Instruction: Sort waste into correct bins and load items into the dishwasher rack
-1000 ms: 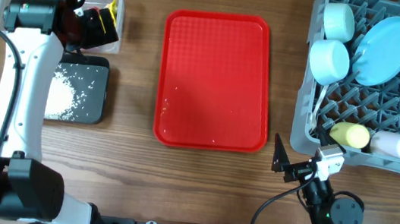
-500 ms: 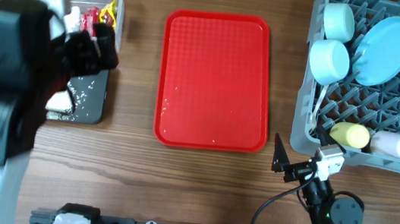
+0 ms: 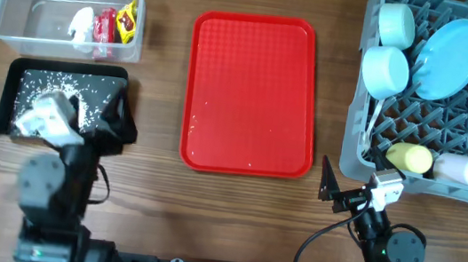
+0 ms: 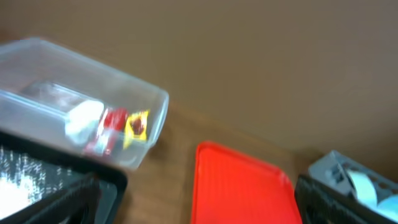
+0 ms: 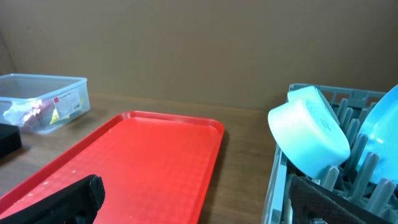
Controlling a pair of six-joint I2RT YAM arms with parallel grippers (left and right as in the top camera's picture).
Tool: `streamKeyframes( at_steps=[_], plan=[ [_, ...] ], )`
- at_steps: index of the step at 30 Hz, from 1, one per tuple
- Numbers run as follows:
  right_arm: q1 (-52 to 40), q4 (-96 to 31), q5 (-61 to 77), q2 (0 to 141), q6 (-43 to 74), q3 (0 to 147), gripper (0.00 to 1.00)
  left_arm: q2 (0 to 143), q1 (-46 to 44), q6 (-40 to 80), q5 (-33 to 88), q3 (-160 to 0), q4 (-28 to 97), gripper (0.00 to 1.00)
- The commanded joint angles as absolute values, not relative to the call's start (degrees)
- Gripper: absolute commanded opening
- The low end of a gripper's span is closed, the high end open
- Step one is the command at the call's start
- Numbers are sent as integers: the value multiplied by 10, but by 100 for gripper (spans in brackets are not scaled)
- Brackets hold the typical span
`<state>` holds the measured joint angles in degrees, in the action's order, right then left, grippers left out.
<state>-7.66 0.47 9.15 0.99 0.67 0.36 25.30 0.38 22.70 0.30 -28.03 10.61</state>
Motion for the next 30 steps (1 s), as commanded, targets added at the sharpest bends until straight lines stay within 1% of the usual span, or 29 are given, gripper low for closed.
streamKeyframes(
  at_steps=[1, 3, 7, 16, 24, 30],
  plan=[
    [-73, 7, 86, 3, 16, 3, 100, 163, 7, 245, 10, -154, 19, 100],
    [-73, 7, 86, 3, 16, 3, 100, 123, 7, 245, 10, -102, -22, 100],
    [-73, 7, 86, 3, 16, 3, 100, 81, 9, 245, 8, -46, -67, 100],
    [-73, 7, 86, 3, 16, 3, 100, 21, 33, 245, -12, -8, -70, 100],
    [-73, 7, 86, 3, 16, 3, 100, 2, 41, 244, -14, -3, -48, 100],
    [-73, 7, 85, 3, 16, 3, 100, 2, 41, 244, -11, -3, 44, 100]
  ],
)
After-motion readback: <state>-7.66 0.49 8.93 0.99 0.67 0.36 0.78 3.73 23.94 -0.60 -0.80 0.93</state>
